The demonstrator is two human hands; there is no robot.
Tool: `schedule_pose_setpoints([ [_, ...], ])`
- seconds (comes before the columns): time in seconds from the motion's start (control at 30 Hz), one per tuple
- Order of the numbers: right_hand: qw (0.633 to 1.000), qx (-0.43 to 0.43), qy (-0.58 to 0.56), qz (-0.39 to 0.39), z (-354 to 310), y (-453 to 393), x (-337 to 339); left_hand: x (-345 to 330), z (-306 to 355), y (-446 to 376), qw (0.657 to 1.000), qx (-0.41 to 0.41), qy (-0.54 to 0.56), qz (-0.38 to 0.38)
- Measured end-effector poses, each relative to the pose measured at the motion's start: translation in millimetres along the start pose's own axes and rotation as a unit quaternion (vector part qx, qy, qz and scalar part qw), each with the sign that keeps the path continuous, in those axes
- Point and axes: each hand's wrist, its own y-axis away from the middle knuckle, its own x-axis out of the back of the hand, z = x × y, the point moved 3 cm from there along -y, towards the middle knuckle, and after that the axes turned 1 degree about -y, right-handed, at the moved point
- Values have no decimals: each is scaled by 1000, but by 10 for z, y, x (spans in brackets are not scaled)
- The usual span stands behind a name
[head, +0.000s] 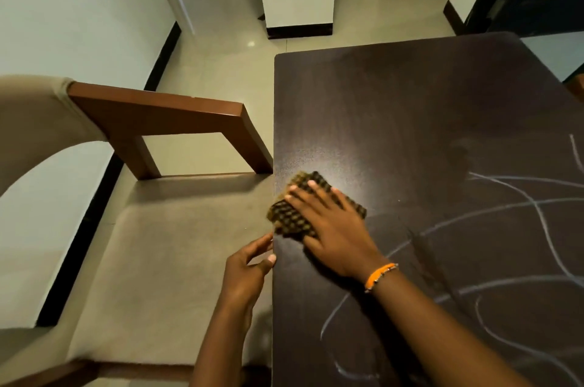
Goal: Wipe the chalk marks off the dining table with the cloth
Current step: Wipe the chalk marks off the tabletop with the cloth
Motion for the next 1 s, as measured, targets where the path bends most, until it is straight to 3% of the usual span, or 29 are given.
schedule_pose_setpoints([
  [0.13,984,-167,29,58,937,395,459,-12,-3,-6,1000,-11,-14,6],
  [0.23,932,-342,46,114,1437,696,674,-21,-28,-49,1000,-16,-14,19],
  [0.33,876,-457,38,146,1273,653,591,-42,-55,-114,999,-26,-4,27],
  [0.43,910,-393,43,124,631,349,314,-79,-76,-179,999,-35,-3,25],
  [0.53,978,-202,-26,54,-176,29,-58,-71,-60,-187,999,-35,-28,27],
  [0.6,993,-98,-62,6,-493,-35,-168,-79,4,-113,983,-51,-154,83],
  [0.67,997,-56,-52,-7,-442,6,-127,-148,95,29,934,-66,-316,154],
  [0.8,996,-79,-22,25,286,309,183,-720,291,384,880,-194,-409,145],
  [1.0,955,-280,58,80,1988,1285,967,-1683,516,532,817,-320,-480,-7],
])
